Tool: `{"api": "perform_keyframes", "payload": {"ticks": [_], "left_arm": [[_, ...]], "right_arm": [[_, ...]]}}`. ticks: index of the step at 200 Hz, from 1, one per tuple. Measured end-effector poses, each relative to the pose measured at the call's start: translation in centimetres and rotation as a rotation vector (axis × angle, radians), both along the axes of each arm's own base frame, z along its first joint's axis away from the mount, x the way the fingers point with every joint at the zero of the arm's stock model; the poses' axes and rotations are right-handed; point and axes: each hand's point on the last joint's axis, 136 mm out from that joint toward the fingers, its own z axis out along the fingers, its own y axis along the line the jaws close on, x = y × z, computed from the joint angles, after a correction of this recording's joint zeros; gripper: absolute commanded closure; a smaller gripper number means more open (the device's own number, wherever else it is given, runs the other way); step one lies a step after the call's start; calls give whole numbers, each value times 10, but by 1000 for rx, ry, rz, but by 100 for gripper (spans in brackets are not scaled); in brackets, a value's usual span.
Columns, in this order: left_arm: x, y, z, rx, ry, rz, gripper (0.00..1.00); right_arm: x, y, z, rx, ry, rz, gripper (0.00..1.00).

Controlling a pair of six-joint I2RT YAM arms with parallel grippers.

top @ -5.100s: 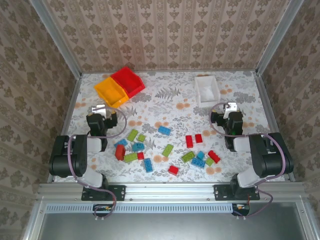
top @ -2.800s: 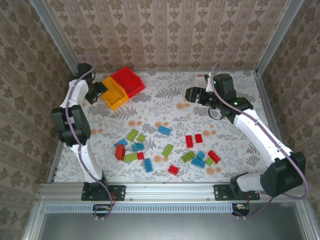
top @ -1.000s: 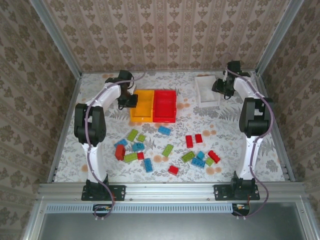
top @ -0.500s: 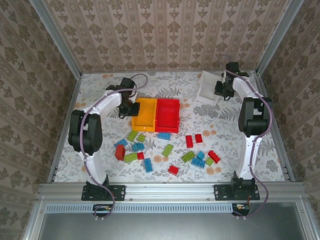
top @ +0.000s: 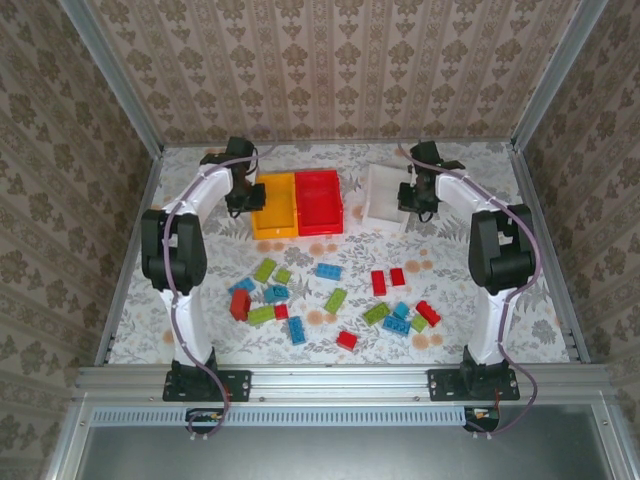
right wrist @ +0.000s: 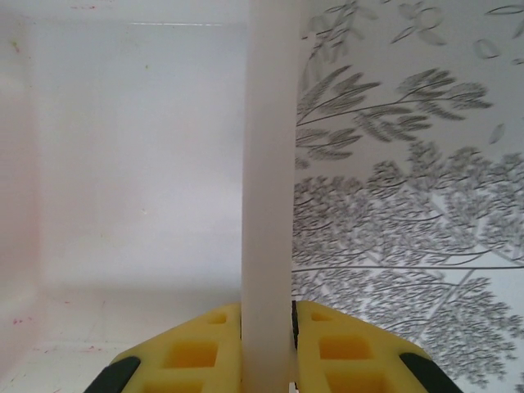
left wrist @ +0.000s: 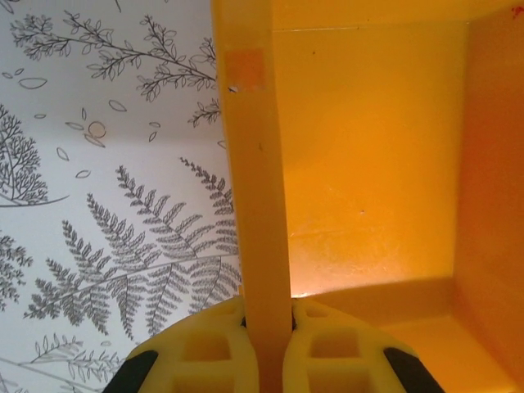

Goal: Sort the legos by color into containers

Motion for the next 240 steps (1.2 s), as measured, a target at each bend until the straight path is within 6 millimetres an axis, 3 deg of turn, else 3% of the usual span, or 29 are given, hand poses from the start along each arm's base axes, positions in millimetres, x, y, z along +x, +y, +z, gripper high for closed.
{"api": "perform_keyframes", "payload": {"ticks": [76,103,184,210,240], "left_arm": [[3,-1,-2,14,-5,-57,100],[3,-1,-2,16,-5,-60,81],[1,3,-2,31,5,-40,65],[2,5,13,29,-29,-8,60],[-1,7,59,-5,-125,41,59]], "right_arm": [[-9,31,5,-72,-6,72,85],[-1,39,19,-90,-39,88,79],[-5,45,17,-124,-16,124,77],[-7,44,13,-130,-2,127,76],[-8,44,7,-134,17,129,66]]}}
